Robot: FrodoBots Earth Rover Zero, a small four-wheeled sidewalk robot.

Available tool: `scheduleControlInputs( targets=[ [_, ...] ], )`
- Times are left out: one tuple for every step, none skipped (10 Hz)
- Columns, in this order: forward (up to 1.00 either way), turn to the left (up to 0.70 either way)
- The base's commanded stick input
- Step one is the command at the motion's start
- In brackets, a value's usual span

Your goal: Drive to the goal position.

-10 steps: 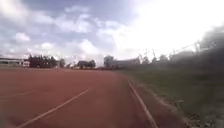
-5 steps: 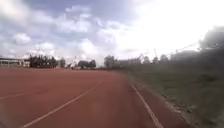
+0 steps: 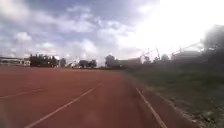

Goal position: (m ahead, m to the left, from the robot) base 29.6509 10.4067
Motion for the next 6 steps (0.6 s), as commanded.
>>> scheduleControlInputs(
  targets=[
    [0.7, 0.0],
    [0.7, 0.0],
    [0.7, 0.0],
    [0.7, 0.0],
    [0.7, 0.0],
    [0.7, 0.0]
  ],
)
